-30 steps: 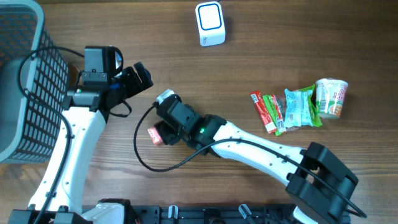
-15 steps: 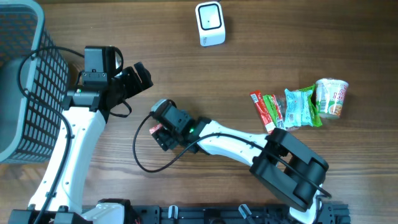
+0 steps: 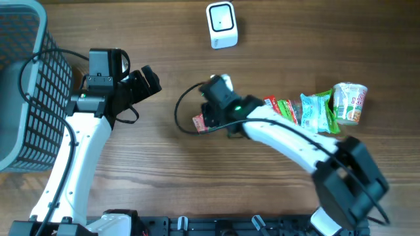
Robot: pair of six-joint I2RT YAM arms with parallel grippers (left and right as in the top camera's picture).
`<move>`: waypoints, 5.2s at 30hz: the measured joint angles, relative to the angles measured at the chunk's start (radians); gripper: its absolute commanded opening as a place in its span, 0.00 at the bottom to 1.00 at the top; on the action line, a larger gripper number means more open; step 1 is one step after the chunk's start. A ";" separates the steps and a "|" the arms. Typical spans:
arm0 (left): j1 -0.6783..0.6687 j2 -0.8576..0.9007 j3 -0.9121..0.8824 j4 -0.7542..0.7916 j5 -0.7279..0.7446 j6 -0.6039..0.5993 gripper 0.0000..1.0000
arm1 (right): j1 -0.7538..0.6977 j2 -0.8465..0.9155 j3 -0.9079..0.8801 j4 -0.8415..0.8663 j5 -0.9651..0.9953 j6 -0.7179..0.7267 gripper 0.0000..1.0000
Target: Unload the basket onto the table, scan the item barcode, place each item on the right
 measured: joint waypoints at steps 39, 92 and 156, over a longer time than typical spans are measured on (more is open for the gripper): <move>0.000 0.000 0.000 0.000 0.000 0.000 1.00 | 0.003 0.127 0.002 0.015 -0.136 -0.009 0.05; 0.000 0.000 0.000 0.000 0.000 0.000 1.00 | -0.088 0.004 -0.206 0.154 -0.319 0.160 0.20; 0.000 0.000 0.000 0.000 0.000 0.000 1.00 | -0.045 0.043 -0.151 0.596 -0.219 -0.390 0.25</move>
